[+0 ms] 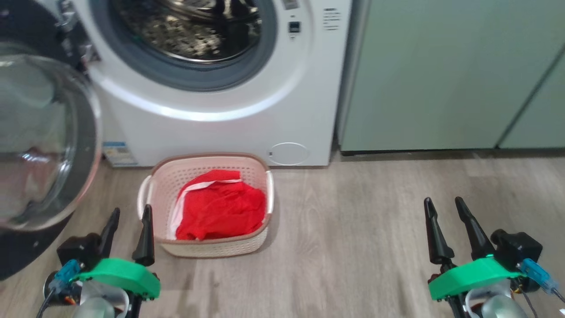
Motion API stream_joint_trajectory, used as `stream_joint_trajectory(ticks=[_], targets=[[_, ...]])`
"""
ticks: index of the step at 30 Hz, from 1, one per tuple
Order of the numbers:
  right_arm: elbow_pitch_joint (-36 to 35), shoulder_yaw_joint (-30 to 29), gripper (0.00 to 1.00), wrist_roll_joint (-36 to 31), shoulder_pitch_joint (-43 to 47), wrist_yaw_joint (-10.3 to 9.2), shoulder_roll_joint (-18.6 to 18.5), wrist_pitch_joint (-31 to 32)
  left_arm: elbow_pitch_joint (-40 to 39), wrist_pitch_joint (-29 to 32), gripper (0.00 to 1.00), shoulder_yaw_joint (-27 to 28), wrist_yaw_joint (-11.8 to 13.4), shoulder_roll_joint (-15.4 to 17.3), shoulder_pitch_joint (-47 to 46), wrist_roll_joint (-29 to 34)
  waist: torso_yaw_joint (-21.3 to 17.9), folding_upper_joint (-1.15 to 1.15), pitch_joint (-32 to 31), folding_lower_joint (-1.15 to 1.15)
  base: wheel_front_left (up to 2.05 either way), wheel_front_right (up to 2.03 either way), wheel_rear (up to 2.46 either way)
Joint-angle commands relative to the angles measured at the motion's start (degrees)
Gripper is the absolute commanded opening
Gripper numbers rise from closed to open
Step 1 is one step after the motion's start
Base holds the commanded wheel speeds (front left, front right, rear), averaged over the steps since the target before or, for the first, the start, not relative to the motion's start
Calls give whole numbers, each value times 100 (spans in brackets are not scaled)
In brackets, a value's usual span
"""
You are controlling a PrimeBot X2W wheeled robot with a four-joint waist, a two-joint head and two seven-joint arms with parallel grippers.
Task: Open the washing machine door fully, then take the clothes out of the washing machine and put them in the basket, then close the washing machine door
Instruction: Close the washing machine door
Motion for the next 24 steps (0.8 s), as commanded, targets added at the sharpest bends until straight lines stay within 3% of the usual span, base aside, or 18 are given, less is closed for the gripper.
stream_joint_trajectory(ticks=[1,14,24], targets=[[-189,119,100,-2,-107,-4,-29,-35,-186,-38,100,187,-36,96,-226,38,184,0,18,0,0,0,0],[-216,90,100,-28,-198,-4,6,-35,-105,-38,100,466,-35,1,-365,133,1611,0,141,0,0,0,0],[-211,115,100,-36,-277,-4,-18,-35,-88,-38,100,792,-34,-130,-396,268,2447,0,188,0,0,0,0]])
